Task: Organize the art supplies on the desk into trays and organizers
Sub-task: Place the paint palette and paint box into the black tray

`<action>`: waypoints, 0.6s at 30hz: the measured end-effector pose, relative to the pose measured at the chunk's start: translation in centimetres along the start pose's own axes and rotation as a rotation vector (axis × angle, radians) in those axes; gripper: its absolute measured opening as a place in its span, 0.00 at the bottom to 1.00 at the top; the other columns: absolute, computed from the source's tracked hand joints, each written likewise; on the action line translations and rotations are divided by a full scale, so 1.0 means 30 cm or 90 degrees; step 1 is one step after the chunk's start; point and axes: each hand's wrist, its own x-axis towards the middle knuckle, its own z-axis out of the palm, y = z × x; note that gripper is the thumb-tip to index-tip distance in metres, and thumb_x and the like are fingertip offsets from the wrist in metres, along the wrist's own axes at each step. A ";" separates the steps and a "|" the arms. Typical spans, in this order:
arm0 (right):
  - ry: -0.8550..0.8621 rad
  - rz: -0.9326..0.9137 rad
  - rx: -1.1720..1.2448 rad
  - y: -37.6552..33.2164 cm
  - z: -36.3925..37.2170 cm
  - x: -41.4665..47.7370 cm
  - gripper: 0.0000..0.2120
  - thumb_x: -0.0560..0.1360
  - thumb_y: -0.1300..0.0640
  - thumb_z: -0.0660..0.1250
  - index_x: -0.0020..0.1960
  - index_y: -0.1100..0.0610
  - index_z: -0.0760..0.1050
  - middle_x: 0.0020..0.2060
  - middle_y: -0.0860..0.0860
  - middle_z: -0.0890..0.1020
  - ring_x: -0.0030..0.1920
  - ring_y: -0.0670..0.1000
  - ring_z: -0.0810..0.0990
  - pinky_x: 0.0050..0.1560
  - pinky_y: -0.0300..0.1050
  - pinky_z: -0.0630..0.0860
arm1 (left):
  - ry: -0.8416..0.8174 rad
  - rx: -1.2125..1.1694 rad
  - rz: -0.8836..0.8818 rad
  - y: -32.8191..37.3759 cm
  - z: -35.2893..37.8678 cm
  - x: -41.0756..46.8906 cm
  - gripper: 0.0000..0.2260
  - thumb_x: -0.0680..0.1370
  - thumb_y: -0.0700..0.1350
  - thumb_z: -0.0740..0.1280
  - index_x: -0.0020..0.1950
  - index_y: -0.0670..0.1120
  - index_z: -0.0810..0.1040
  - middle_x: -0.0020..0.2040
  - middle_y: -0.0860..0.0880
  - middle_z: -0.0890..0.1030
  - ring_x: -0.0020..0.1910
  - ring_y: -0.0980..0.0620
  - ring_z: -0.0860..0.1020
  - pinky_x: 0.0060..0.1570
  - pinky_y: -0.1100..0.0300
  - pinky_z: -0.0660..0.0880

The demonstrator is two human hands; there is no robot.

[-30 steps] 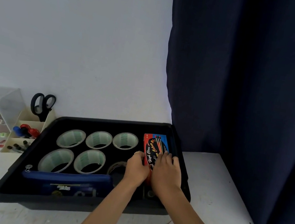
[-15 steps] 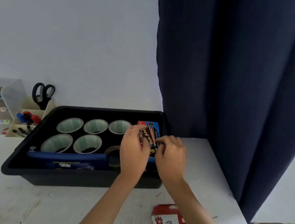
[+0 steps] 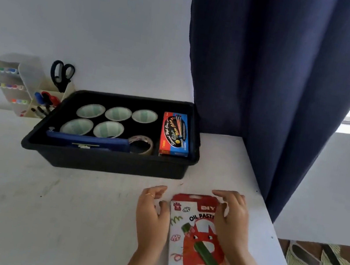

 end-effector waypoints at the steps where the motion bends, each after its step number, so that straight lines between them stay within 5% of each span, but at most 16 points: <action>1: -0.014 0.031 -0.008 0.009 -0.007 -0.018 0.13 0.74 0.69 0.63 0.55 0.57 0.78 0.49 0.47 0.76 0.54 0.51 0.73 0.54 0.42 0.71 | -0.015 0.017 -0.002 -0.014 0.000 -0.016 0.09 0.77 0.39 0.64 0.54 0.51 0.74 0.51 0.56 0.74 0.52 0.60 0.75 0.47 0.70 0.73; 5: -0.050 0.130 -0.017 0.029 -0.031 -0.074 0.15 0.78 0.61 0.59 0.65 0.59 0.73 0.57 0.52 0.75 0.58 0.49 0.68 0.59 0.42 0.68 | -0.060 0.094 -0.057 -0.072 0.018 -0.089 0.12 0.78 0.51 0.61 0.55 0.46 0.77 0.63 0.50 0.71 0.57 0.50 0.76 0.49 0.57 0.79; 8: -0.029 0.183 -0.015 0.034 -0.056 -0.104 0.14 0.78 0.58 0.59 0.60 0.60 0.76 0.56 0.53 0.74 0.57 0.49 0.66 0.60 0.46 0.69 | -0.076 0.133 -0.088 -0.063 0.027 -0.144 0.16 0.78 0.57 0.56 0.53 0.50 0.79 0.72 0.52 0.64 0.66 0.48 0.71 0.55 0.49 0.77; 11: -0.048 0.167 0.001 0.029 -0.064 -0.128 0.11 0.77 0.57 0.60 0.54 0.60 0.78 0.51 0.49 0.72 0.53 0.47 0.64 0.59 0.47 0.69 | -0.097 0.130 -0.079 -0.040 0.021 -0.177 0.12 0.79 0.54 0.60 0.56 0.53 0.78 0.73 0.53 0.62 0.69 0.51 0.65 0.60 0.49 0.75; 18: -0.060 0.274 0.374 -0.002 -0.108 -0.153 0.04 0.78 0.60 0.62 0.52 0.57 0.75 0.47 0.51 0.82 0.43 0.49 0.84 0.39 0.42 0.81 | -0.121 -0.208 -0.169 0.053 -0.023 -0.217 0.15 0.80 0.43 0.60 0.66 0.52 0.71 0.64 0.54 0.71 0.54 0.57 0.79 0.40 0.64 0.79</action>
